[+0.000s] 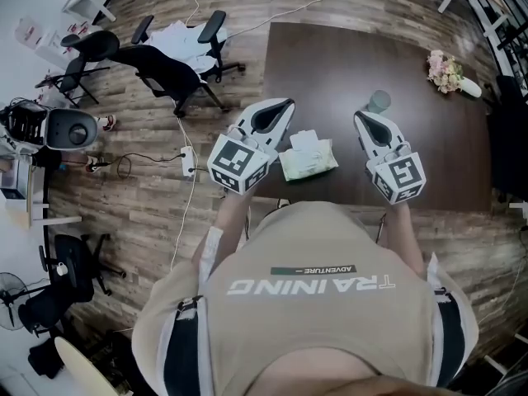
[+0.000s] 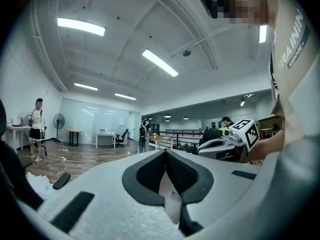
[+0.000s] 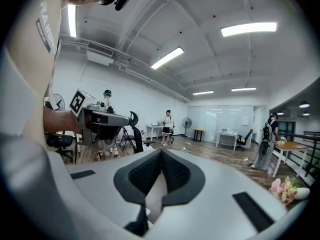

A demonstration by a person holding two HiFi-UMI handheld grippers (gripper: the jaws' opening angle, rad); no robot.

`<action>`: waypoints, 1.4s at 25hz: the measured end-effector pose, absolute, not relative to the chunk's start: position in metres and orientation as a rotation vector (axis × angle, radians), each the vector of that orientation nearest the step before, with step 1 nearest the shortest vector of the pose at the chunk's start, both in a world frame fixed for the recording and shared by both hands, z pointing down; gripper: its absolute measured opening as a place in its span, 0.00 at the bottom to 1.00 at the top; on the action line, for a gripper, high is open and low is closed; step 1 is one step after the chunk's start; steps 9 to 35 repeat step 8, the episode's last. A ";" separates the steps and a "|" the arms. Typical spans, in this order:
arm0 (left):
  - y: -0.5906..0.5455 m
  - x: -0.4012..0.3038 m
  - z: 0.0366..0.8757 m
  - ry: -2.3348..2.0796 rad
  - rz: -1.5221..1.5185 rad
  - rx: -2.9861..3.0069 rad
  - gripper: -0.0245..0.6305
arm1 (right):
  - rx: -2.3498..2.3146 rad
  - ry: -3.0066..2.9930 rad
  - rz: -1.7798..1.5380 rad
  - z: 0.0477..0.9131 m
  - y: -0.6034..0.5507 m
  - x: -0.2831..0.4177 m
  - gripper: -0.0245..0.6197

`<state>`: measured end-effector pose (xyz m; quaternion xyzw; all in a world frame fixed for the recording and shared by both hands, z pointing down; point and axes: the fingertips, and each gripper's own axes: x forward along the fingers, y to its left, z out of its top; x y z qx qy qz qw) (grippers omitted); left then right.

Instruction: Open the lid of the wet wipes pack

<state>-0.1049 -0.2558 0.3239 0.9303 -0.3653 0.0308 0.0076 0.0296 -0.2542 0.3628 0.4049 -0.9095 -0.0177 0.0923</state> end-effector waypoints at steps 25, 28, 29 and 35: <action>-0.260 -0.093 0.344 -1.118 0.147 2.861 0.05 | 1.189 -2.702 -0.026 0.372 -0.263 0.040 0.06; -0.260 -0.093 0.344 -1.118 0.147 2.861 0.05 | 1.189 -2.702 -0.026 0.372 -0.263 0.040 0.06; -0.260 -0.093 0.344 -1.118 0.147 2.861 0.05 | 1.189 -2.702 -0.026 0.372 -0.263 0.040 0.06; -0.260 -0.093 0.344 -1.118 0.147 2.861 0.05 | 1.189 -2.702 -0.026 0.372 -0.263 0.040 0.06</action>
